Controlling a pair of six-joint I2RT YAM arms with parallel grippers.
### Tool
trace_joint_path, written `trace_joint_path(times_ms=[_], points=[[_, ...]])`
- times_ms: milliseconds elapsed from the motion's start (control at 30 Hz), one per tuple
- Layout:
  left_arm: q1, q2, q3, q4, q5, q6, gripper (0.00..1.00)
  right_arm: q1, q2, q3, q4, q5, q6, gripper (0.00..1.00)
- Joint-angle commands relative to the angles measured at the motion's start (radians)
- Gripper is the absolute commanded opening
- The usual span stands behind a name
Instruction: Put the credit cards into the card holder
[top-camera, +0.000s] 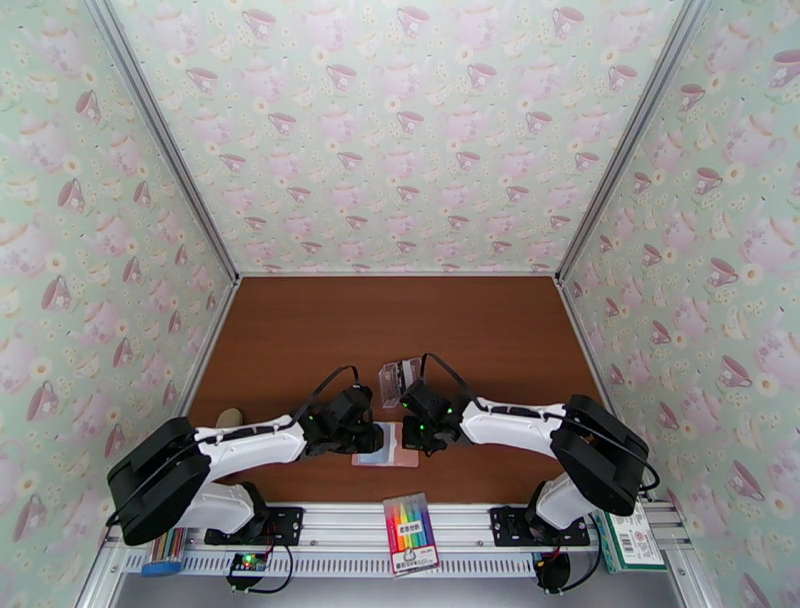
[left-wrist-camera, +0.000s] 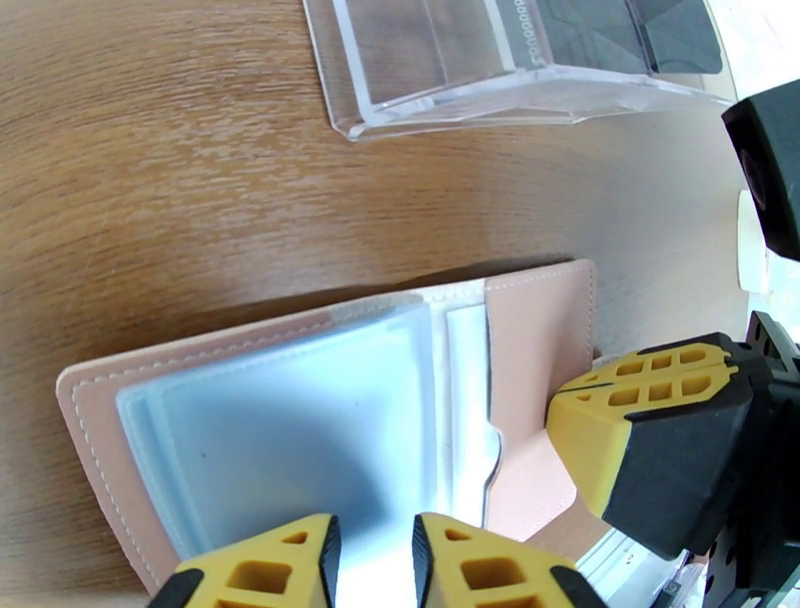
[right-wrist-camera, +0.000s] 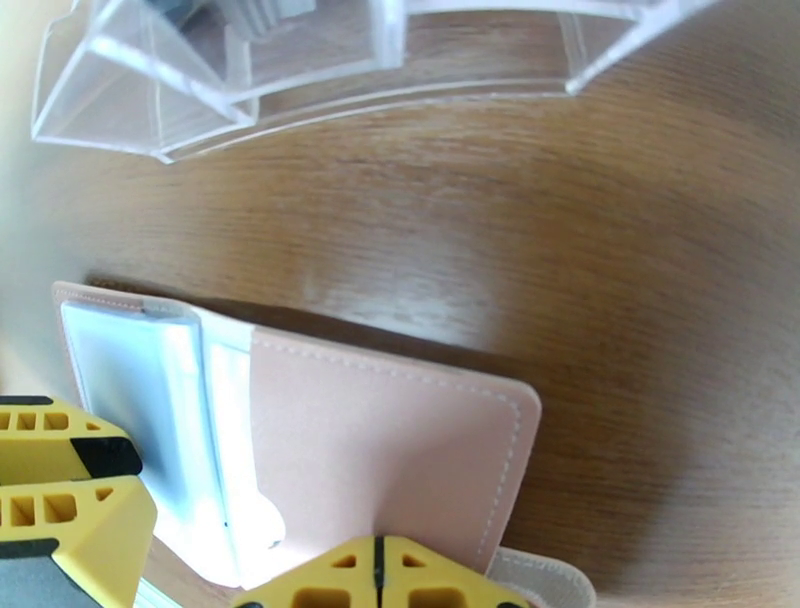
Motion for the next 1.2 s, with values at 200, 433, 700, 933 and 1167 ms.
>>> trace_joint_path(times_ms=[200, 433, 700, 933, 1167], points=[[0.008, -0.026, -0.032, -0.032, -0.004, -0.013, 0.29, 0.006, 0.017, 0.019, -0.049, 0.040, -0.015, 0.06], [0.007, -0.073, -0.009, -0.050, 0.000, -0.011, 0.30, 0.010, -0.081, 0.066, -0.108, 0.062, -0.025, 0.19], [0.007, -0.113, 0.012, -0.073, -0.005, -0.014, 0.32, 0.002, -0.137, 0.219, -0.250, 0.158, -0.099, 0.40], [0.007, -0.125, 0.008, -0.080, -0.008, -0.016, 0.32, -0.049, -0.078, 0.402, -0.380, 0.260, -0.186, 0.52], [0.008, -0.128, 0.003, -0.092, -0.031, -0.015, 0.33, -0.098, 0.077, 0.576, -0.471, 0.324, -0.280, 0.63]])
